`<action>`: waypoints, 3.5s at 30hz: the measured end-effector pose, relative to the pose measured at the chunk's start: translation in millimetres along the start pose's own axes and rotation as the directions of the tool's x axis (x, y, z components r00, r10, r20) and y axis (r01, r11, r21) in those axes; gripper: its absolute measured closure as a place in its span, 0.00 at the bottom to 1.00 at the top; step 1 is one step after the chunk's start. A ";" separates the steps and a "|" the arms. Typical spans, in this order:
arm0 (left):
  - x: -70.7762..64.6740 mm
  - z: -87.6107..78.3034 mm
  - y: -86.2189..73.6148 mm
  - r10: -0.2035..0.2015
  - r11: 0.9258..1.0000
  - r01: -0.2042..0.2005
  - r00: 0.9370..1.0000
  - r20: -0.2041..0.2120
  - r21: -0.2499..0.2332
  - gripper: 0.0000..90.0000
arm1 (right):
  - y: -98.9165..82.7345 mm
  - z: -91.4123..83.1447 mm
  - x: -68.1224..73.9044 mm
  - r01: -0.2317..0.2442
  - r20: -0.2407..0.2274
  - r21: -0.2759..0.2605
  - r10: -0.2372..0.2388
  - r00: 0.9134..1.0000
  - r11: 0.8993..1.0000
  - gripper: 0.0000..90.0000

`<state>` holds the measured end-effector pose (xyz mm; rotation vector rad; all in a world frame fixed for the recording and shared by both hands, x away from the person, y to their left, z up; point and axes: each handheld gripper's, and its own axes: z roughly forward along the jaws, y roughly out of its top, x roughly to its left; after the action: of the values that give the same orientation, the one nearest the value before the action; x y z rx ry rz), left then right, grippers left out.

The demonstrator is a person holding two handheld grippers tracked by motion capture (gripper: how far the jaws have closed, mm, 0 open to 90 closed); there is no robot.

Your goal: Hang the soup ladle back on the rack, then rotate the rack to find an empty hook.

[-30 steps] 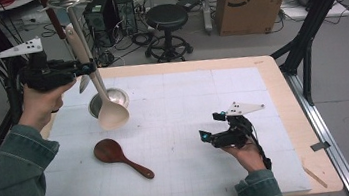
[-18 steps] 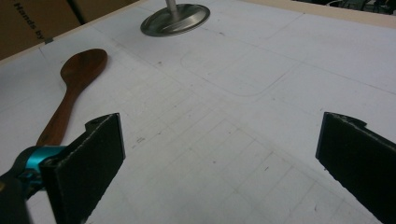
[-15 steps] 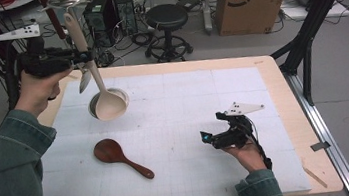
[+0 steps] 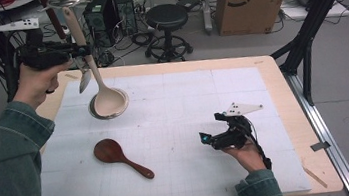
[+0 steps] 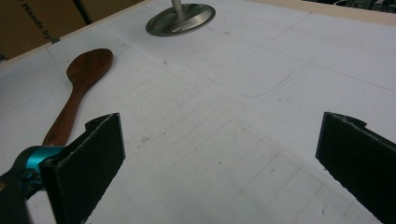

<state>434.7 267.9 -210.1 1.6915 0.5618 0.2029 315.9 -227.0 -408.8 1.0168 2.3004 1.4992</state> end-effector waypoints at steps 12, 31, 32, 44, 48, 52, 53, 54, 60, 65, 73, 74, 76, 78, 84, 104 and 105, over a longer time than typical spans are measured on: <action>6.0 1.4 -1.0 -0.018 1.000 0.018 1.000 -0.006 0.016 0.85 | -0.1 1.6 2.1 0.005 -0.008 0.006 -0.005 1.000 1.000 0.00; 17.0 2.3 -4.3 -0.046 0.999 0.047 0.998 -0.054 0.020 0.84 | 0.0 3.7 2.4 0.009 -0.024 0.010 -0.009 1.000 1.000 0.00; 17.8 1.9 -4.6 -0.047 0.999 0.048 0.997 -0.059 0.022 0.84 | 0.0 4.1 2.1 0.015 -0.026 0.007 -0.014 1.000 1.000 0.00; 21.0 0.8 -6.4 -0.050 0.998 0.054 0.992 -0.117 0.036 0.81 | -0.3 5.6 2.3 0.012 -0.035 0.014 -0.012 0.999 1.000 0.00; 18.8 0.3 -6.0 -0.031 0.998 0.039 0.989 -0.145 0.053 0.72 | -0.4 5.5 1.3 0.015 -0.035 0.012 -0.015 0.999 1.000 0.00; 16.9 -3.9 -5.6 -0.003 0.998 0.014 0.987 -0.163 0.068 0.69 | -0.5 4.3 0.6 0.014 -0.034 0.012 -0.013 0.999 1.000 0.00; 16.4 -5.0 -5.7 -0.005 0.998 0.016 0.986 -0.166 0.062 0.69 | -0.3 3.9 0.8 0.010 -0.037 0.007 -0.010 0.999 1.000 0.00; 16.3 -6.5 -5.7 -0.006 0.998 0.017 0.985 -0.171 0.059 0.68 | -0.2 3.3 0.8 0.008 -0.038 0.005 -0.008 0.999 1.000 0.00; 13.2 -13.4 -5.8 0.014 0.998 -0.001 0.975 -0.221 0.062 0.62 | -0.3 0.1 -1.4 0.007 -0.031 -0.003 -0.007 0.999 1.000 0.00; 10.8 -20.7 -7.0 0.011 0.998 0.001 0.975 -0.222 0.056 0.63 | -0.6 -1.2 -1.6 0.006 -0.031 -0.002 -0.006 0.999 1.000 0.00; -1.1 -25.4 -0.7 0.021 0.999 -0.010 0.977 -0.213 0.052 0.87 | -0.1 -2.5 -1.8 0.008 -0.031 -0.003 -0.009 0.999 1.000 0.00; -2.8 -26.1 0.0 0.022 0.999 -0.011 0.976 -0.218 0.050 0.90 | -0.1 -1.8 -2.0 0.018 -0.030 -0.005 -0.019 0.999 1.000 0.00; -6.2 -28.0 2.6 0.028 0.999 -0.020 0.977 -0.211 0.038 0.95 | -0.2 -1.2 -1.1 0.022 -0.032 0.002 -0.022 0.999 1.000 0.00; -10.3 -28.5 6.7 0.028 0.999 -0.023 0.980 -0.199 0.029 0.97 | 0.0 -1.0 -0.7 0.029 -0.027 0.001 -0.029 0.999 1.000 0.00; -25.4 -27.1 26.5 0.059 0.998 -0.057 0.981 -0.187 0.019 0.99 | 0.2 -0.9 -0.1 0.027 -0.023 0.000 -0.027 0.999 1.000 0.00; -31.8 -6.0 60.8 0.051 0.999 -0.053 0.972 -0.229 0.001 1.00 | -0.4 0.2 -1.5 0.018 -0.021 0.001 -0.018 1.000 1.000 0.00; -31.8 -6.0 60.9 0.053 0.998 -0.055 0.971 -0.233 0.000 1.00 | -0.4 0.6 -1.6 0.019 -0.023 0.001 -0.019 1.000 1.000 0.00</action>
<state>419.9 252.0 -144.7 1.6884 0.6883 0.4467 317.2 -227.7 -409.7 0.9799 2.3208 1.5103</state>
